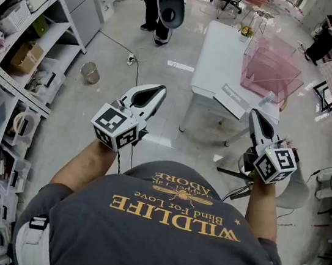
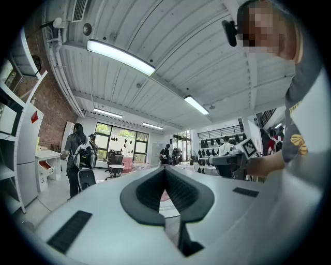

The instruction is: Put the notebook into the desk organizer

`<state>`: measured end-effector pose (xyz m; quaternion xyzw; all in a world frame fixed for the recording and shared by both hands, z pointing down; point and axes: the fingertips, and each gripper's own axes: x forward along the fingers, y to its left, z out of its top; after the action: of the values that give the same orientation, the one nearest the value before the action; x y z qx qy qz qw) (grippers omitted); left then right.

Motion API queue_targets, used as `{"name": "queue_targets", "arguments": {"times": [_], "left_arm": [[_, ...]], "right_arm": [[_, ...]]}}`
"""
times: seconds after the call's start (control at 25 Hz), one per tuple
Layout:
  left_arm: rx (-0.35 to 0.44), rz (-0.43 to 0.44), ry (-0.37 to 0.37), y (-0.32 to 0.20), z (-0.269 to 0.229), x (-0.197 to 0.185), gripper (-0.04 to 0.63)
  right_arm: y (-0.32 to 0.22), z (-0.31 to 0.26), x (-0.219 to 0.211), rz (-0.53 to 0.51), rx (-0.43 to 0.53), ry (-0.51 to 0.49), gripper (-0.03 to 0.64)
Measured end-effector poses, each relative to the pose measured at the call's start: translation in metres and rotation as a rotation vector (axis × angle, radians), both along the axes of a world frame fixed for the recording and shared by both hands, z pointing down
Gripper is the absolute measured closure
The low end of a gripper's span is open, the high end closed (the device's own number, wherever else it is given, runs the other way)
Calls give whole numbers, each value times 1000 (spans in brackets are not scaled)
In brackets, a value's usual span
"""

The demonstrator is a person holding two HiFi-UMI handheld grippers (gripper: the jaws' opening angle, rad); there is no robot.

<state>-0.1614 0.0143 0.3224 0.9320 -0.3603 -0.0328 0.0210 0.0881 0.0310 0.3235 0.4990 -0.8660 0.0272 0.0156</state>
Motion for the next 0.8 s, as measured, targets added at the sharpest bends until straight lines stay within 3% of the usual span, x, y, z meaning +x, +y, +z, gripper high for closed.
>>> {"name": "queue_targets", "arguments": {"times": [0.8], "left_arm": [[3,-22,-10,7,0,20,595]], "right_arm": [[-3,2,27,34,27,-1,617]]}}
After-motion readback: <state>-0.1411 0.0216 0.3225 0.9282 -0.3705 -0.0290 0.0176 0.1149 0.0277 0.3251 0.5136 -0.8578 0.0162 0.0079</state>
